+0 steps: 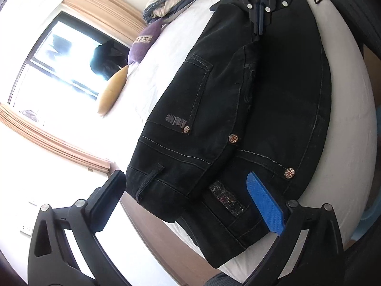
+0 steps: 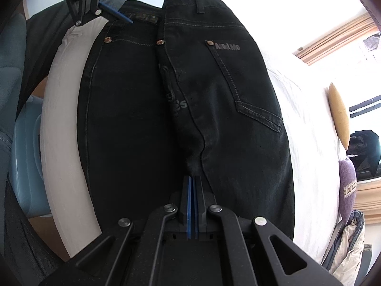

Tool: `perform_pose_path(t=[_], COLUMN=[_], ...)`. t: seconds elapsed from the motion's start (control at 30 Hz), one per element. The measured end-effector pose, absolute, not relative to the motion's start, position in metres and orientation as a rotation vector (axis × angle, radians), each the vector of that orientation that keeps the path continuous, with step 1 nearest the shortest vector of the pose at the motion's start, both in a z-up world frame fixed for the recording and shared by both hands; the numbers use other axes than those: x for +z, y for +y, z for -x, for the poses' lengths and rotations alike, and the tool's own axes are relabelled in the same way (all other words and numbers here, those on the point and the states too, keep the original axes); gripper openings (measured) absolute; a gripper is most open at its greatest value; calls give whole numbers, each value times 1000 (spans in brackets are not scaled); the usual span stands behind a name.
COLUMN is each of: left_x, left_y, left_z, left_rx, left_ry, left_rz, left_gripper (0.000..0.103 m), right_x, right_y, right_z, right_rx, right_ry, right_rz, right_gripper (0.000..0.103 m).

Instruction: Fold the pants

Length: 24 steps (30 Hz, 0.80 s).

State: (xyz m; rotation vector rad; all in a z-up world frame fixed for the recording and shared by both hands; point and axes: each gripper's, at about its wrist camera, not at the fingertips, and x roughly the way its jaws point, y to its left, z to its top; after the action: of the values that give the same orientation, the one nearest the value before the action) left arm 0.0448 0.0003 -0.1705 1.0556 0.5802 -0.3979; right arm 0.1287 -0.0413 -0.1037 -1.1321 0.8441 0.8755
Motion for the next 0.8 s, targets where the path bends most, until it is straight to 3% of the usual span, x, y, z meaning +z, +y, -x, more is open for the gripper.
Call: perform_pose_path(t=[0.33,0.7,0.8], left_x=[-185,-217,-217], left_y=[-5,-38,-33], left_z=[-61,-57,-54], left_rx=[-353,-353,-348], left_ry=[408,414,433], left_rz=[-1265,-1322,-1309], left_gripper=[103,103,92], right_x=[-79,-49,-42], right_y=[-52,-71,-80], right_z=[-150,-168,-173], right_rx=[859,854,852], right_ry=[894,907,910], right_rz=[916,717,658], right_gripper=[2,2,2])
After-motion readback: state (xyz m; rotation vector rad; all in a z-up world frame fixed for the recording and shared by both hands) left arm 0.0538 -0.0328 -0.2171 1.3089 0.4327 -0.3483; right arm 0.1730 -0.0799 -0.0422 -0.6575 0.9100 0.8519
